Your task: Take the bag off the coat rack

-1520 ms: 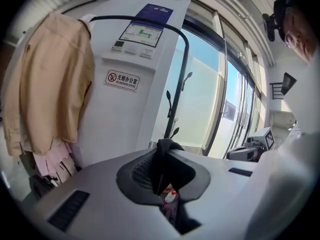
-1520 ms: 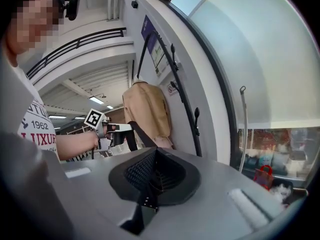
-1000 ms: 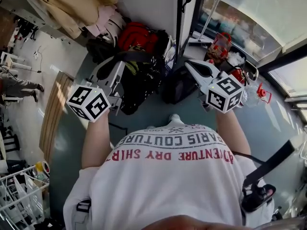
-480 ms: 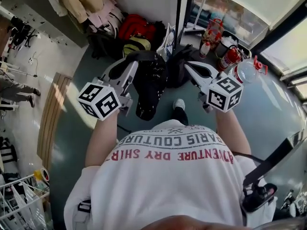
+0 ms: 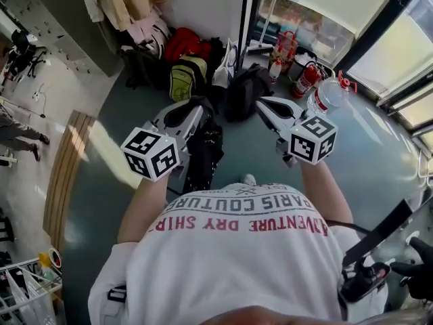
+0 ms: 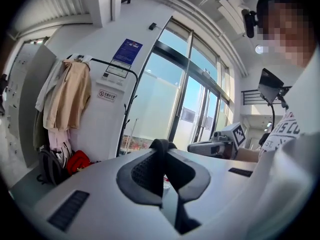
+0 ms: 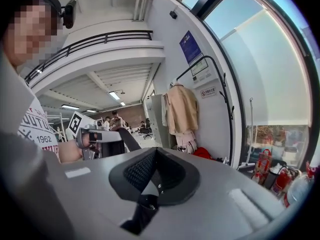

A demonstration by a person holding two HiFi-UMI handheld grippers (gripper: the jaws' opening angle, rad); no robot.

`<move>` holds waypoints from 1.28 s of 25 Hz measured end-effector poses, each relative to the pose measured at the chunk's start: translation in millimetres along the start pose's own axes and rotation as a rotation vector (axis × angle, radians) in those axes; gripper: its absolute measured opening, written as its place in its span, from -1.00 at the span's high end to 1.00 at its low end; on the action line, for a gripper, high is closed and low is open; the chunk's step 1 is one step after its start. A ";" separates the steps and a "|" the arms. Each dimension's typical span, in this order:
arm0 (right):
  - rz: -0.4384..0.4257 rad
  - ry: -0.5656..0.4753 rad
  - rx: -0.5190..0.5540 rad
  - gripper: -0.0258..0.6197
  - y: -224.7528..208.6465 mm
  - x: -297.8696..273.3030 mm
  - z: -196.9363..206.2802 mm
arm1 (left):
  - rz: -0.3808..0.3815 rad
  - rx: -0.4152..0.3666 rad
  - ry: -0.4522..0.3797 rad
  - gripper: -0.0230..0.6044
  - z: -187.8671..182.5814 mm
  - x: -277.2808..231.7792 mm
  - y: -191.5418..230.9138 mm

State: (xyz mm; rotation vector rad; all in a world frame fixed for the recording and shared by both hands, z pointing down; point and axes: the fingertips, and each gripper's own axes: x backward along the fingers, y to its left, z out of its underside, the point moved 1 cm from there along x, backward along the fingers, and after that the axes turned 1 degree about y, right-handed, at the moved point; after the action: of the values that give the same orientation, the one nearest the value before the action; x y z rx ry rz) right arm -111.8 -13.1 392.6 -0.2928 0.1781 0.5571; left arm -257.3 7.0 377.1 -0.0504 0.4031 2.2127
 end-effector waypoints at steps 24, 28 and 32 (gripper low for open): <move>-0.071 -0.023 0.070 0.92 55.7 45.0 -6.5 | -0.057 -0.027 -0.031 0.86 -3.3 44.4 -51.9; -0.053 -0.022 0.059 0.92 51.4 47.4 -7.4 | -0.045 -0.026 -0.031 0.86 -8.5 40.3 -49.9; -0.048 -0.016 0.055 0.92 51.1 44.4 -5.1 | -0.042 -0.023 -0.019 0.86 -6.8 38.7 -47.1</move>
State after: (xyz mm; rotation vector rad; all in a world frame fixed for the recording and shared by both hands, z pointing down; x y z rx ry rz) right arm -102.9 48.5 365.4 -0.2387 0.1704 0.5061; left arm -245.9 61.5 351.2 -0.0502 0.3634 2.1751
